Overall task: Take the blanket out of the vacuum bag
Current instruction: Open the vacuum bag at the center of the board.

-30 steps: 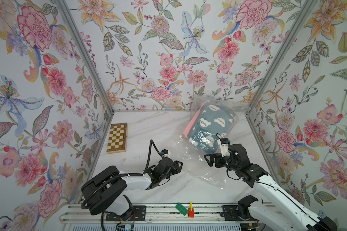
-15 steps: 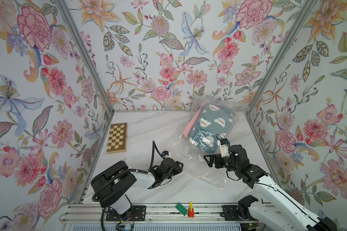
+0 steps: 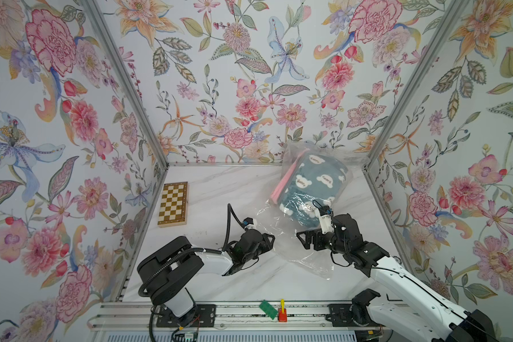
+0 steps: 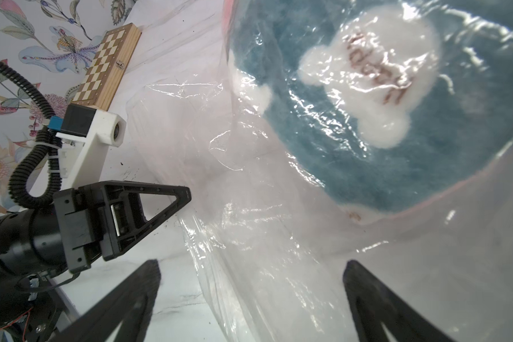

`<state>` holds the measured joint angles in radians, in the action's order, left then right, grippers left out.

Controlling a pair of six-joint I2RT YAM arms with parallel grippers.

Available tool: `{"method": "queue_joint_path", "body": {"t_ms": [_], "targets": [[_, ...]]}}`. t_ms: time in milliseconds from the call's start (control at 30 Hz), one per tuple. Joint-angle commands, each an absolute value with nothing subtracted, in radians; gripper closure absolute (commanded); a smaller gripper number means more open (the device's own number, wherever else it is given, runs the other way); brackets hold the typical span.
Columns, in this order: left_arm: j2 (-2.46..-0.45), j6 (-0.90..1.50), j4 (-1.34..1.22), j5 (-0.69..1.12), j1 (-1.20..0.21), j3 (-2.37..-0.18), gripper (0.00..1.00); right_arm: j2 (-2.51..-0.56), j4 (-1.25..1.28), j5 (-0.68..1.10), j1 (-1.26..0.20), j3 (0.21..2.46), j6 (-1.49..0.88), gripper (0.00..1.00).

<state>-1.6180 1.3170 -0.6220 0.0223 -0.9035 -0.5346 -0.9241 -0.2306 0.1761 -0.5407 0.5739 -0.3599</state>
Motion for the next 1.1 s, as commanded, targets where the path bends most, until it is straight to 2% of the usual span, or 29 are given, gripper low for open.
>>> {"method": "queue_joint_path", "body": {"t_ms": [0,100,400,633,867,1067], "targets": [[-1.641,1.313,-0.686,0.019,-0.892,-0.540,0.83,-0.913,-0.233,0.135,-0.586,0.596,-0.303,0.01],[-1.626,1.295,-0.703,0.025,-0.878,-0.543,1.00,-0.914,-0.258,0.056,-0.656,0.624,-0.250,0.01],[-1.472,1.083,-0.524,0.063,-0.754,-0.646,1.00,-0.931,-0.192,-0.238,-0.883,0.668,-0.124,0.01],[-1.433,0.988,-0.436,0.165,-0.677,-0.738,1.00,-1.074,-0.136,-0.239,-0.939,0.781,-0.084,0.00],[-1.364,1.063,-0.508,0.214,-0.677,-0.713,1.00,-1.256,-0.121,-0.361,-1.051,0.903,-0.038,0.04],[-1.352,1.199,-0.626,0.317,-0.676,-0.683,1.00,-1.343,-0.169,-0.580,-1.081,0.968,-0.117,0.15]]}}
